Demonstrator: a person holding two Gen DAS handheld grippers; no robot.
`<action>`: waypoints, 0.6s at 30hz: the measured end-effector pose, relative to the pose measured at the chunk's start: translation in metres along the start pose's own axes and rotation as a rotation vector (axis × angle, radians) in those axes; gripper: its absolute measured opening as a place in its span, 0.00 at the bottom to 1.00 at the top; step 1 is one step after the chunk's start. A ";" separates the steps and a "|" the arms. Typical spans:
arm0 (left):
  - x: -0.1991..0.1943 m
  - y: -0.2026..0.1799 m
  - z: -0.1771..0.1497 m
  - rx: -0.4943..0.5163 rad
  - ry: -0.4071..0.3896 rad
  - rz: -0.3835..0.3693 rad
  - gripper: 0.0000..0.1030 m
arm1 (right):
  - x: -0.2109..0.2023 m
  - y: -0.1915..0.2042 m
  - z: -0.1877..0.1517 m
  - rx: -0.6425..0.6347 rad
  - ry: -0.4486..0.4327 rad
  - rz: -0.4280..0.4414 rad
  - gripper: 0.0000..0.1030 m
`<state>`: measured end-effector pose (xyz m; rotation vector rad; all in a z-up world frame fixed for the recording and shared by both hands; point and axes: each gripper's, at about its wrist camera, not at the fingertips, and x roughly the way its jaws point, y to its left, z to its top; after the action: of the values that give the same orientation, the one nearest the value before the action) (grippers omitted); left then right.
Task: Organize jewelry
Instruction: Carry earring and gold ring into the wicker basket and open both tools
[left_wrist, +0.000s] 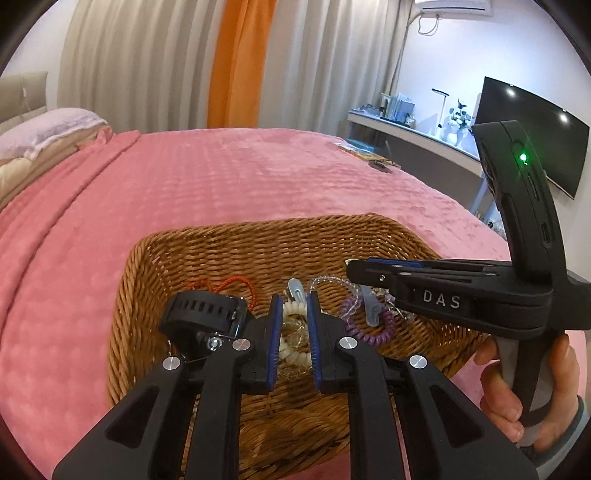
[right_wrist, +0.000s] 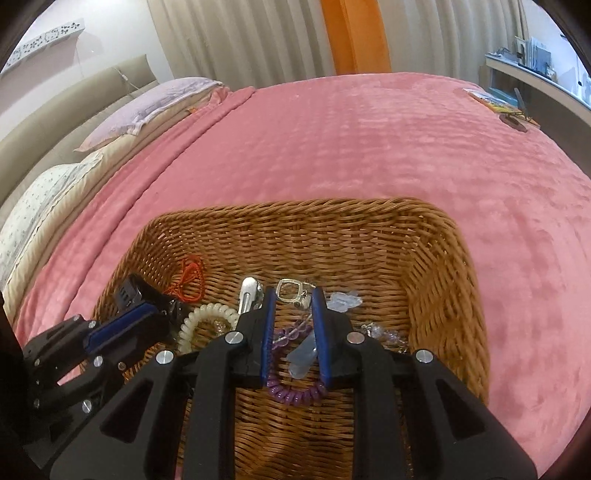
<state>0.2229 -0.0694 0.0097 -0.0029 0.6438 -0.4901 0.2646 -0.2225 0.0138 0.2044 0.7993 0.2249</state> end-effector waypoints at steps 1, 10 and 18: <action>-0.002 0.000 0.000 0.002 -0.002 -0.001 0.15 | 0.000 0.001 0.000 0.003 -0.001 0.003 0.17; -0.036 0.007 0.001 -0.052 -0.075 -0.043 0.44 | -0.027 -0.009 -0.006 0.050 -0.067 0.062 0.37; -0.110 -0.003 -0.019 -0.075 -0.236 0.046 0.61 | -0.115 0.011 -0.050 -0.012 -0.252 0.036 0.43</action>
<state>0.1343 -0.0210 0.0584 -0.1153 0.4296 -0.4137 0.1497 -0.2389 0.0613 0.2310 0.5445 0.2328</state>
